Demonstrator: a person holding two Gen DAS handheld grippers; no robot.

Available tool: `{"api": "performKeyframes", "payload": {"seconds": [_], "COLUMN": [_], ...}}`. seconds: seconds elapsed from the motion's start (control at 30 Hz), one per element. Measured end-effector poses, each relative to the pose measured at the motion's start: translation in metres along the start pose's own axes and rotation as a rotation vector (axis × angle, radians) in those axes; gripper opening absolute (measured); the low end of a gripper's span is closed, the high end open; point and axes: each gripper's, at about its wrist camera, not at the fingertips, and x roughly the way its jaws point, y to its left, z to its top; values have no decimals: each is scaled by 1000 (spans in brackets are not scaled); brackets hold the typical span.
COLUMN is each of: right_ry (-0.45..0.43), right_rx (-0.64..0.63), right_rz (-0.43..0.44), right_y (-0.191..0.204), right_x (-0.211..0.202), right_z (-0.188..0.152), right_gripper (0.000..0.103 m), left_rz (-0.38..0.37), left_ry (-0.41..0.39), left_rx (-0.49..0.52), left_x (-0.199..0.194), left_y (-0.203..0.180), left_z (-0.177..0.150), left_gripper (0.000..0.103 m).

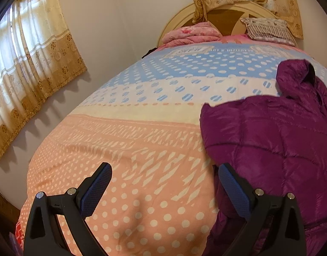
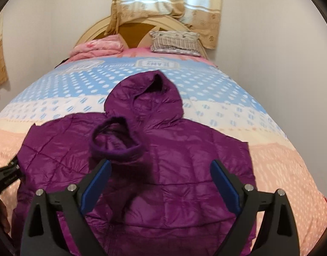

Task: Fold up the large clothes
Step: 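Grasp the jacket hem with the right tool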

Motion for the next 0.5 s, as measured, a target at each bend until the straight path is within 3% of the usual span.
{"api": "performKeyframes", "payload": {"seconds": [0.17, 0.3, 0.43, 0.47, 0.5], "right_ry": [87, 99, 43, 31, 29], "right_rx": [45, 129, 110, 104, 104], "right_rz": [-126, -177, -154, -130, -87], "right_y": [-46, -87, -81, -74, -68], "right_x": [26, 21, -1, -4, -4], "right_z": [-15, -22, -12, -7, -2], "right_gripper": [89, 89, 89, 86, 77], "left_rz": [-3, -4, 5, -4, -13], "left_ry": [-31, -29, -34, -39, -42], "left_rx": [-16, -8, -8, -16, -23], "left_x": [-6, -1, -3, -5, -7], "left_y": [4, -8, -20, -21, -23], "left_z": [11, 16, 27, 29, 33], "left_gripper": [100, 100, 100, 100, 100]}}
